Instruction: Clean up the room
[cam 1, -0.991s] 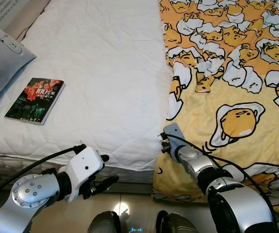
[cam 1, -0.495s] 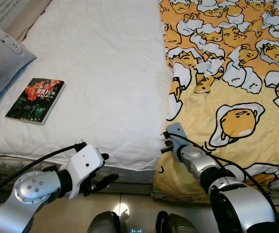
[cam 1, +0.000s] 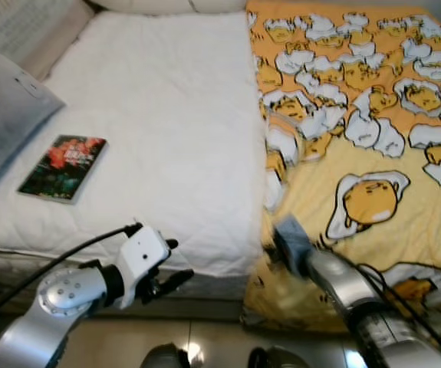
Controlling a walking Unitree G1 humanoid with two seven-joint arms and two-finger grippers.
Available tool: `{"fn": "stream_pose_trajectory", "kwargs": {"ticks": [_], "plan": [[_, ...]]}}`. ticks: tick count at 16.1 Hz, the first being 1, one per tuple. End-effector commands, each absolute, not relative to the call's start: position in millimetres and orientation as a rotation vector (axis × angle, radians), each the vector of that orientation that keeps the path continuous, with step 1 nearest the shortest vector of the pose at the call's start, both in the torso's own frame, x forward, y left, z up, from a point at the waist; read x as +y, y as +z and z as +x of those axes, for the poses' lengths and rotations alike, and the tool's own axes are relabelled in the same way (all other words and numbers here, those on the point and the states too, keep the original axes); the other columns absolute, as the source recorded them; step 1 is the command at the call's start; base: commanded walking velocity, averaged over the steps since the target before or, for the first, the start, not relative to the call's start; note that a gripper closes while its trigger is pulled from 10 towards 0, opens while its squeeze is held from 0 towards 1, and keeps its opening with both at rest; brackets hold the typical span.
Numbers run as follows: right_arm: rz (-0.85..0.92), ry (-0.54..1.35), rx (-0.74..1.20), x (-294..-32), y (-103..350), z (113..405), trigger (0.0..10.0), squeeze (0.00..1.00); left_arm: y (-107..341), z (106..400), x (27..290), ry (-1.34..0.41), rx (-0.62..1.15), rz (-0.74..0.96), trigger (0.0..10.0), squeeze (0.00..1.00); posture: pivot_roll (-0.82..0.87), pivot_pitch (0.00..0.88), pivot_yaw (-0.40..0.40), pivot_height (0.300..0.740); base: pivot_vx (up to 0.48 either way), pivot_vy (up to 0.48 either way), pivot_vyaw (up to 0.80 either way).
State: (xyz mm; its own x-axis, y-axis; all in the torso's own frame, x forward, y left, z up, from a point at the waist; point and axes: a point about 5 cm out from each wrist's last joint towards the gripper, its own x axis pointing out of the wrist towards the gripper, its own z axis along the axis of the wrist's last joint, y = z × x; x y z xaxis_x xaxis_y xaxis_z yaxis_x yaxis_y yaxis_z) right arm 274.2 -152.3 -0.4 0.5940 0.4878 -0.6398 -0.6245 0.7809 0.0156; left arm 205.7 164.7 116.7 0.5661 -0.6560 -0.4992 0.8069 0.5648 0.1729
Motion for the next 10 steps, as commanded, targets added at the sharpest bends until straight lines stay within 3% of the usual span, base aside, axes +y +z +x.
{"fn": "stream_pose_trajectory", "kwargs": {"ticks": [1, 7, 8, 9, 10], "plan": [[-0.191, 0.724, 0.655, -144, 8, 272, 0.0, 0.00, 116, 206, 164, -0.896, 0.401, 0.417, 10.0, 0.00, 0.08, 0.000, 0.009, 0.740, 0.000, 0.000, 0.00], [-0.167, 0.823, 0.627, -121, 26, 252, 0.0, 0.00, 107, 217, 163, -0.895, 0.383, 0.427, 10.0, 0.00, 0.05, 0.000, 0.018, 0.740, 0.000, 0.000, 0.00], [-0.135, 0.824, 0.617, -116, 31, 254, 3.1, 0.00, 106, 221, 163, -0.887, 0.378, 0.429, 10.0, 0.00, 0.05, 0.000, 0.014, 0.740, 0.000, 0.000, 0.00], [-0.132, 0.824, 0.613, -113, 34, 256, 10.0, 0.00, 106, 224, 163, -0.880, 0.374, 0.430, 10.0, 0.00, 0.05, 0.000, 0.014, 0.740, 0.000, 0.000, 0.00], [-0.145, 0.823, 0.631, -114, 34, 257, 10.0, 0.57, 103, 224, 163, -0.879, 0.373, 0.431, 10.0, 0.00, 0.05, 0.000, 0.014, 0.740, 0.000, 0.000, 0.00]]}}
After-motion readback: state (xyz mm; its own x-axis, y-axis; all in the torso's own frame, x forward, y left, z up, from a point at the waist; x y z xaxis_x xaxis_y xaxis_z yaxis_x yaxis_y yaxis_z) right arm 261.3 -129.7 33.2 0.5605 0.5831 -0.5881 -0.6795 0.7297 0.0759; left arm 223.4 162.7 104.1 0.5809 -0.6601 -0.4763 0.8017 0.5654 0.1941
